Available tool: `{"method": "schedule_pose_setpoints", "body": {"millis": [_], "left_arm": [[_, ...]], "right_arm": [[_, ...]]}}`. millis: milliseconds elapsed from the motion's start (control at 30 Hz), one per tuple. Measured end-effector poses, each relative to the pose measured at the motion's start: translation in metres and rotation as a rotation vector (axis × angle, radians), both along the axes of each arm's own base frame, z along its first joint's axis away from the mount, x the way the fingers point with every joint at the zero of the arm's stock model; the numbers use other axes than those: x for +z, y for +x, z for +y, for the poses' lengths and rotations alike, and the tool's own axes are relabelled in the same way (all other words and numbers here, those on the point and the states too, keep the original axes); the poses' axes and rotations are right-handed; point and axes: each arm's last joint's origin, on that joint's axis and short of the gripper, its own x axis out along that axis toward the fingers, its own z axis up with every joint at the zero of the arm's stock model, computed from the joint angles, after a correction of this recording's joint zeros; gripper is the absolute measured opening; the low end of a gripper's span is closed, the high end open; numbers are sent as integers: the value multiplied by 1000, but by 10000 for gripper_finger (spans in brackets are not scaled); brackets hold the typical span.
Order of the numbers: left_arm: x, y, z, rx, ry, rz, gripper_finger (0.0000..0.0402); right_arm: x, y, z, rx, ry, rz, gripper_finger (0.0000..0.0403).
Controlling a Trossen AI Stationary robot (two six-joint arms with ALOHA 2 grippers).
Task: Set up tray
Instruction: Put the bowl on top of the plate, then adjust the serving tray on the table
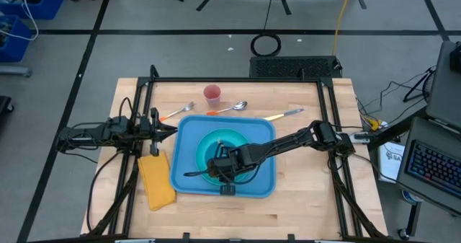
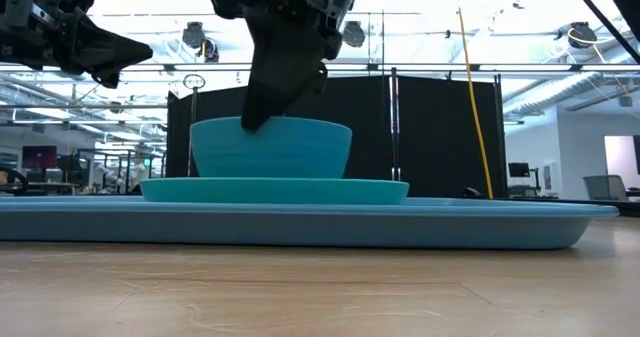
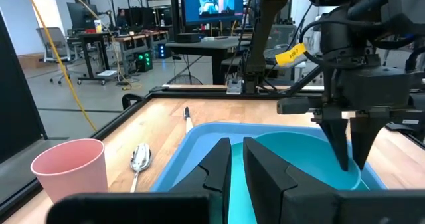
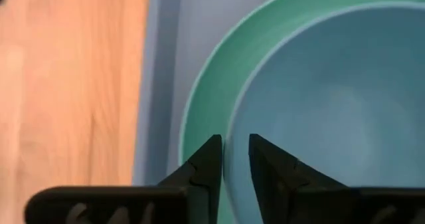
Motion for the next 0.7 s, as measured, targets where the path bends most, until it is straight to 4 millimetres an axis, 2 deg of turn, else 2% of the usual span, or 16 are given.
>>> {"method": "schedule_pose_setpoints", "body": {"millis": [100,333,533,700], "left_arm": [[0,0,0,0,0,1,47],[-1,0,0,0,0,12,47],[-1,0,0,1,0,14,47],[-1,0,0,-1,0,15,47]], "right_arm": [[0,-1,-1,-5,-24,2,87],[19,-5,-1,1,-79,-67,117],[35,-11,0,-42,-137,-111,123],[48,-21,-2,-160,-215,-124,121]]}}
